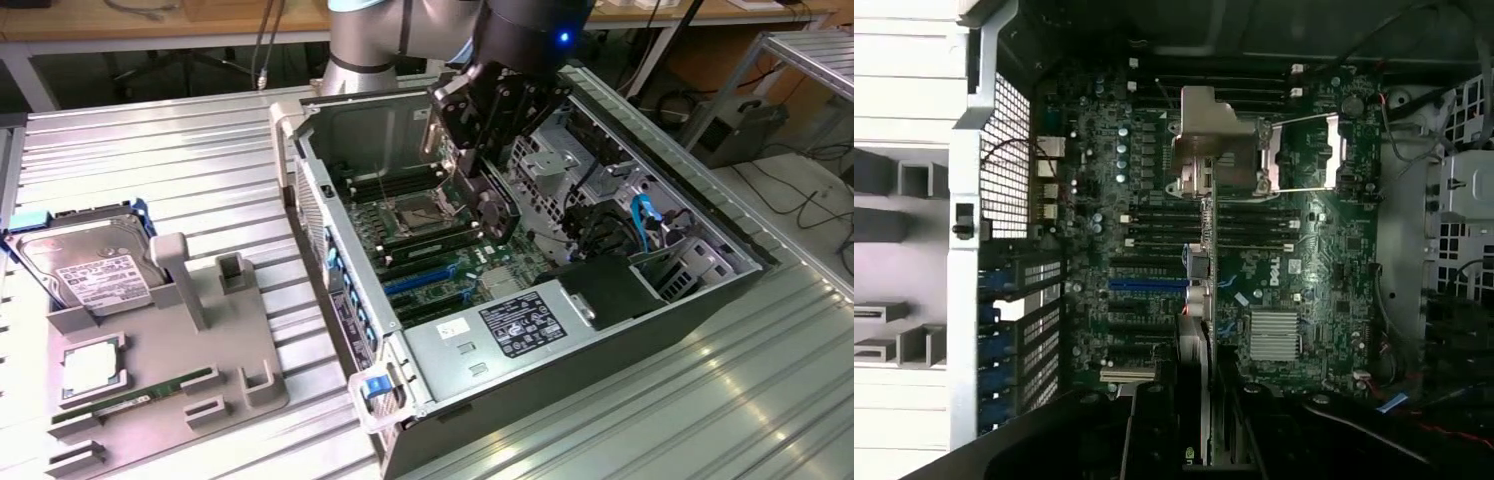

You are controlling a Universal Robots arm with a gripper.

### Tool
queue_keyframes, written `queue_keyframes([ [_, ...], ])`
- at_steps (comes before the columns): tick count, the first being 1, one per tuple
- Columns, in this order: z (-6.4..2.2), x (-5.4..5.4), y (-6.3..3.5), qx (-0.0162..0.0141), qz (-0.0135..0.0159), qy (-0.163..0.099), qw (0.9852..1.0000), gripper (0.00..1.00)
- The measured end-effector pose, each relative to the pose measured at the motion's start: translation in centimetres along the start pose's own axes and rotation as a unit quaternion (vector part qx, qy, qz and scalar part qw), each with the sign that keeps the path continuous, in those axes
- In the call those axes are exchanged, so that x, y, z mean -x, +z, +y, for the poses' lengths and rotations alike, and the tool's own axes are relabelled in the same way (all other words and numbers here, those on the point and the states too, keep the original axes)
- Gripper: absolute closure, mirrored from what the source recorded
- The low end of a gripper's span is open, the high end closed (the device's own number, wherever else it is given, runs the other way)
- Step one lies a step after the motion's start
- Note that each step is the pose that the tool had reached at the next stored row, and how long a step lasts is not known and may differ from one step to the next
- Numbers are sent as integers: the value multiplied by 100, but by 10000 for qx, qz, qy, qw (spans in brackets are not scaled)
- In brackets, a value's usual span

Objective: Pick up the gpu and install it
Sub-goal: 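Pick up the gpu and move the gpu toward the slot, then insert the gpu into the slot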

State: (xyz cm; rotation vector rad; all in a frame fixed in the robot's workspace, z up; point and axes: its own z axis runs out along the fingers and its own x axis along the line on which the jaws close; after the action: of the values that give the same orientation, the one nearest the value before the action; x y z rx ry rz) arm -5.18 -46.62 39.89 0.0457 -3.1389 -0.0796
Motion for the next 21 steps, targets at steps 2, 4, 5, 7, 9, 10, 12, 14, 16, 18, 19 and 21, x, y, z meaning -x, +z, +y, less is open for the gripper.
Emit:
queue_keyframes([
  [2,0,12,0,-2,2,0,10000,74],
  [4,0,12,0,-2,2,0,10000,74],
  [5,0,12,0,-2,2,0,10000,74],
  [7,0,12,0,-2,2,0,10000,74],
  [9,0,12,0,-2,2,0,10000,74],
  [10,0,12,0,-2,2,0,10000,74],
  [12,0,12,0,-2,2,0,10000,74],
  [14,0,12,0,-2,2,0,10000,74],
  [16,0,13,0,-2,2,0,10000,74],
  [18,0,34,1,-2,3,-21,10000,74],
  [19,-1,53,0,-2,5,-78,10000,74],
  [21,-2,67,0,-3,5,-226,9997,74],
])
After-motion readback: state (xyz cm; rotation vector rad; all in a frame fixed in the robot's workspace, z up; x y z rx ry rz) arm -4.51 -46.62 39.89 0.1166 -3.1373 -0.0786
